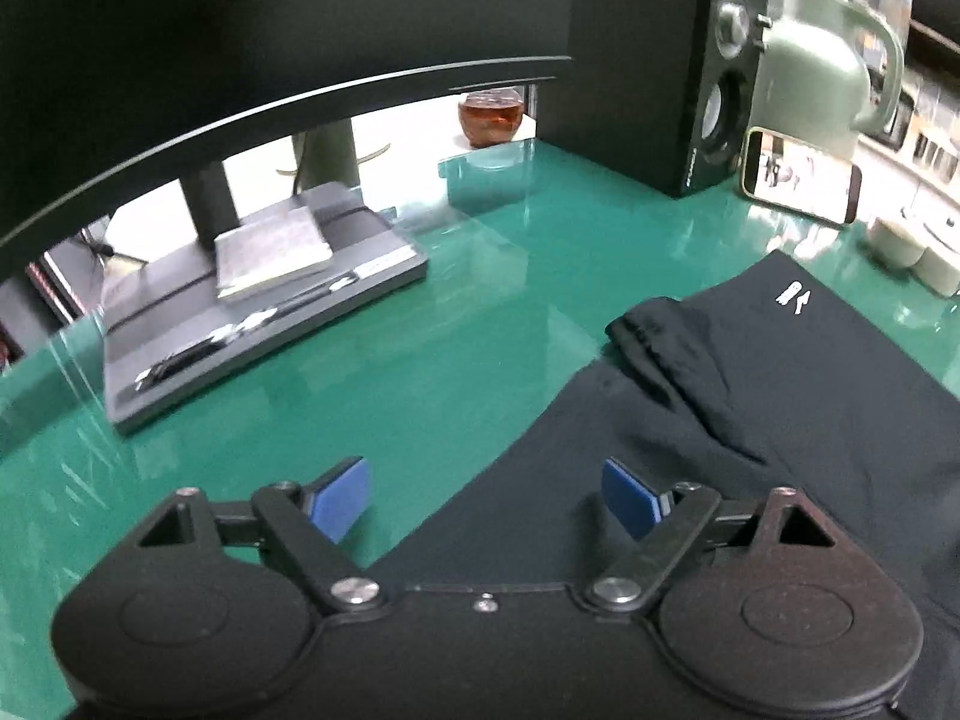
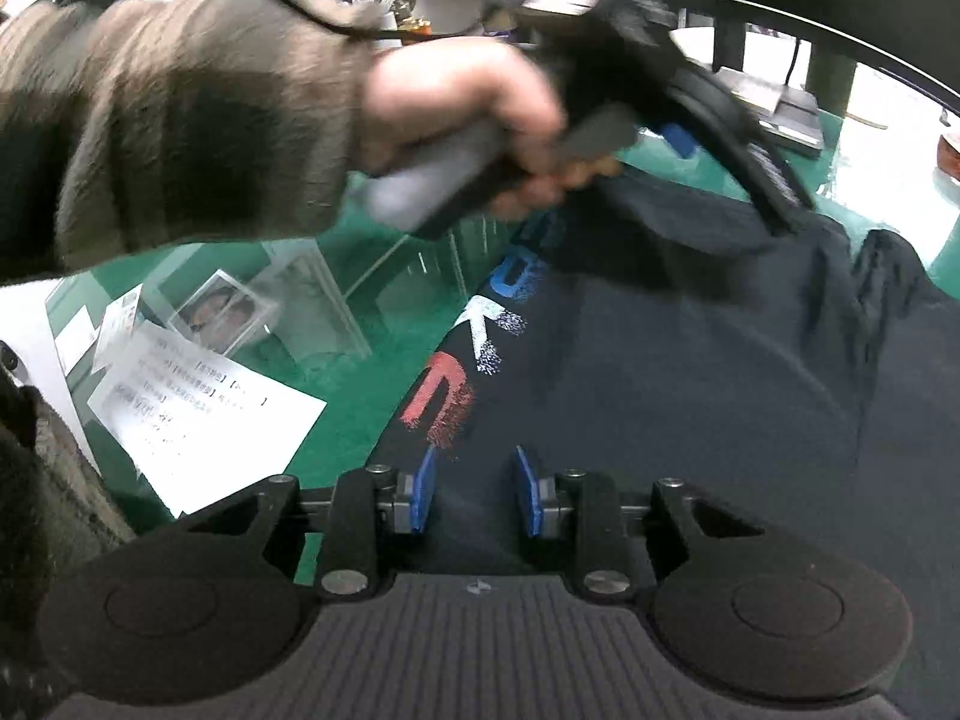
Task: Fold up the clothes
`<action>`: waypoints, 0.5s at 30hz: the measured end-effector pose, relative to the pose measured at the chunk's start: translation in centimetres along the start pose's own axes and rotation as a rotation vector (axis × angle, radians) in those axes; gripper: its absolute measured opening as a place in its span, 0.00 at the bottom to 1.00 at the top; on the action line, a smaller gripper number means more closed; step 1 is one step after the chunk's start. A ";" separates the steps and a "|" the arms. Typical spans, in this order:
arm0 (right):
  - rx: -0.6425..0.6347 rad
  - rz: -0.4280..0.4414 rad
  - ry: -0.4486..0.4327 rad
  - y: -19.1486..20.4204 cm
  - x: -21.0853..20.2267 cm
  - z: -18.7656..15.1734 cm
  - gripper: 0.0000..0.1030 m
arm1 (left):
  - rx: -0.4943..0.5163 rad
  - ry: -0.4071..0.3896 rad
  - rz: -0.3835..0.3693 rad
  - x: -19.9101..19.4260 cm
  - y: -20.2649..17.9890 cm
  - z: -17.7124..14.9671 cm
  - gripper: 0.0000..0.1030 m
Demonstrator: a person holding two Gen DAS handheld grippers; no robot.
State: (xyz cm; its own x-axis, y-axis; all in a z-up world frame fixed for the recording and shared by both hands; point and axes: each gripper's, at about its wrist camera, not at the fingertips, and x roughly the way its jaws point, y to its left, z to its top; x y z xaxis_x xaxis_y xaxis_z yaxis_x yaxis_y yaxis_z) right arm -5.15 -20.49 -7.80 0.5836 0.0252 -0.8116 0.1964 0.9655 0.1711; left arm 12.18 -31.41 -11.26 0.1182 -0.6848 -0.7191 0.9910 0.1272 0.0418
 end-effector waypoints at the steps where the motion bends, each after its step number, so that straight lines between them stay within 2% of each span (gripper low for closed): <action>1: 0.006 0.001 0.004 -0.1 0.1 0.0 0.28 | 0.014 0.001 0.018 0.6 -0.3 0.2 0.82; 6: 0.015 0.018 0.012 -0.4 0.6 -0.1 0.29 | 0.024 0.018 0.033 2.1 -0.4 0.7 0.86; 9: 0.028 0.029 0.007 -0.5 0.7 0.0 0.30 | -0.006 0.031 0.033 2.5 0.0 0.8 0.94; 13: 0.026 0.040 0.010 -0.4 0.8 0.1 0.36 | -0.050 0.047 0.031 2.9 0.7 0.8 1.00; 15: 0.024 0.047 0.013 -0.3 0.8 0.2 0.38 | -0.030 0.036 0.048 2.9 0.5 0.8 1.00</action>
State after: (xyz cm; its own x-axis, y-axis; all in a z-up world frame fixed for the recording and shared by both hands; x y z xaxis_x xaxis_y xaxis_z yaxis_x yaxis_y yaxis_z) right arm -4.62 -20.82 -8.40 0.5826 0.0737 -0.8094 0.1882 0.9566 0.2226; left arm 13.02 -33.87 -12.78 0.1630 -0.6511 -0.7413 0.9818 0.1812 0.0568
